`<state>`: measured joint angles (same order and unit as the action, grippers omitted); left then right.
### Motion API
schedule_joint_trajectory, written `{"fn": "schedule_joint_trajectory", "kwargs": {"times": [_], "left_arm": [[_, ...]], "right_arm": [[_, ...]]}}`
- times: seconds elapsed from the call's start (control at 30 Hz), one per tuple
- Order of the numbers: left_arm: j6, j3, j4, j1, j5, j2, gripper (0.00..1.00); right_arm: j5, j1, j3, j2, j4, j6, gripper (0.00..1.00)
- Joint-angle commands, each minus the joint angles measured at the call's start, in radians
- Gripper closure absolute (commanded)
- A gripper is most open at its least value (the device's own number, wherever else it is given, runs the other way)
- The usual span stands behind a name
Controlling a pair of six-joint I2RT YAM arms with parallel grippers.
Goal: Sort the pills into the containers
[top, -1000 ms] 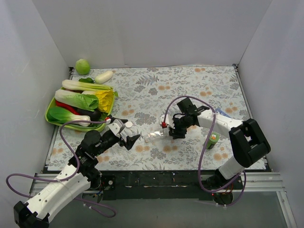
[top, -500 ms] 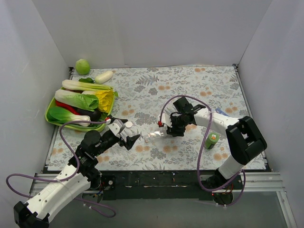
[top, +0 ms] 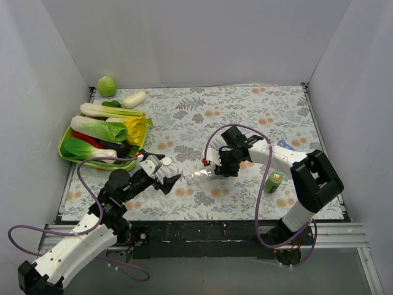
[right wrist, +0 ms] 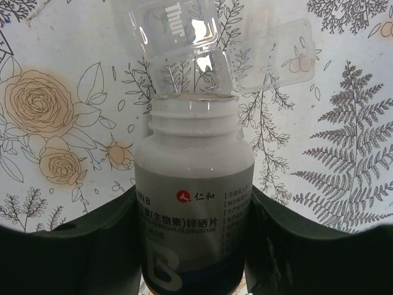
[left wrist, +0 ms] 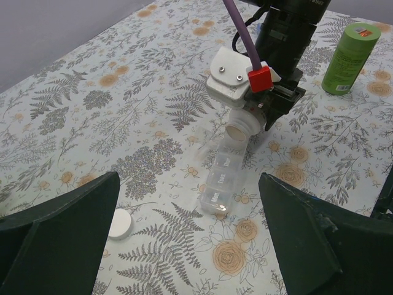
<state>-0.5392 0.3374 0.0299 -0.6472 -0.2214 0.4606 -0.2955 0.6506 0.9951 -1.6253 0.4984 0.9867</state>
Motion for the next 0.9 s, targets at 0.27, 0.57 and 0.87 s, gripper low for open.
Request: {"fn": "schedule_joint_trajectory", "kwargs": {"times": [0.27,0.57,0.87], "left_arm": [[0.016,-0.003,0.01,0.001,-0.004,-0.007,0.02],[0.018,-0.003,0.011,0.003,-0.007,-0.008,0.02],[0.021,-0.005,0.013,0.003,-0.01,-0.01,0.02]], "right_arm": [[0.061,0.026,0.066,-0.008,0.043,-0.002,0.96],[0.091,0.035,0.079,-0.024,0.061,-0.008,0.96],[0.116,0.046,0.088,-0.027,0.084,0.01,0.96]]}}
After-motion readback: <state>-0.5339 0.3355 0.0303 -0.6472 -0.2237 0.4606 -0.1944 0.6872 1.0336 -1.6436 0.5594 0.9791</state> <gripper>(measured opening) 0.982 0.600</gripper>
